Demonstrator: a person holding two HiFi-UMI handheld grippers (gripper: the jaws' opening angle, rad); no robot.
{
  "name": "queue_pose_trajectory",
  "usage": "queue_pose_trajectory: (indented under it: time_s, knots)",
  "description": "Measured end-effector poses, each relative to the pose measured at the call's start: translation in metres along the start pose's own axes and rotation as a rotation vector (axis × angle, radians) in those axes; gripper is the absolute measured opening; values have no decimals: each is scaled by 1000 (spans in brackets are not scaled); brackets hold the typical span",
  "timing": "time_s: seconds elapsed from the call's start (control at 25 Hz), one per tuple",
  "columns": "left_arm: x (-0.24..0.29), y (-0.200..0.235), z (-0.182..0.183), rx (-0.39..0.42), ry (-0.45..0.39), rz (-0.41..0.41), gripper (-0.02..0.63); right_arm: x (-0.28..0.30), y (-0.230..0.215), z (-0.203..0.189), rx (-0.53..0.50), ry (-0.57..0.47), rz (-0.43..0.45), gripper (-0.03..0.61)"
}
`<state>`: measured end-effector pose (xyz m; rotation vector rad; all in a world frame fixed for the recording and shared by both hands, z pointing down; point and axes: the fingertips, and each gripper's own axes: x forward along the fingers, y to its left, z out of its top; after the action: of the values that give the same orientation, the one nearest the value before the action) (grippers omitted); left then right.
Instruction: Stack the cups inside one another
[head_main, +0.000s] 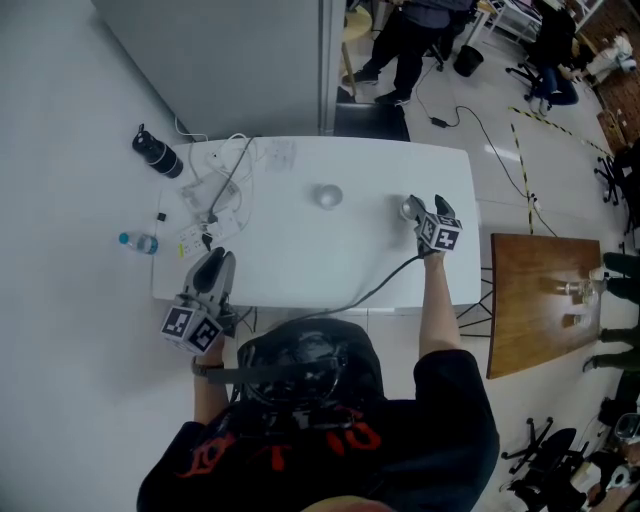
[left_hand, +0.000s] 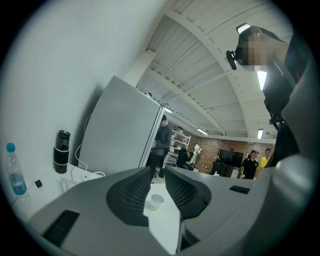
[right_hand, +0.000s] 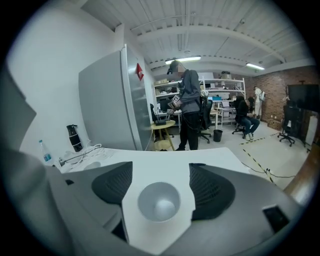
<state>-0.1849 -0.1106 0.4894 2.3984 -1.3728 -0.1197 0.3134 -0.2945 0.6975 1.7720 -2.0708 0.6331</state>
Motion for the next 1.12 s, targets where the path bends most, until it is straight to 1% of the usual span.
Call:
queue_pose_trajectory:
  time_s: [0.24,0.4,0.52,0.6,0.68,0.8,0.84,0.88,1.0,1.12]
  knots:
    - [1,-1,-2,-7,0,-3,80,-7,3,-2,2,-5,7,370]
    - [4,-3,-2,2,-5,-15,80,-15,10,-6,14,-13,23,368]
    - [7,-4,-3,6,-6,-22,78,-30,22,-1,11,-56,37,368]
    - [9,-5,-5,1,-5,-30,78,-41,33,2,-3,-83,46,350]
    - [11,-8,-7,-9,-2,-40,79,-53,44,3,-12,-102,61,350]
    - [13,-10,-9,-11,0,-52,79,-67,63,3,-22,-125,94,350]
    - [14,-11,-9,-6,1,-51,78,-71,68,5,-21,-132,108,317]
    - [15,-11,-9,-2,1,-51,78,-75,73,6,-21,-138,123,305]
    - [16,-11,-9,-14,-3,-50,78,-84,91,9,-36,-148,169,305]
    - [19,-10,-11,-34,-9,-51,78,-92,116,12,-57,-163,243,305]
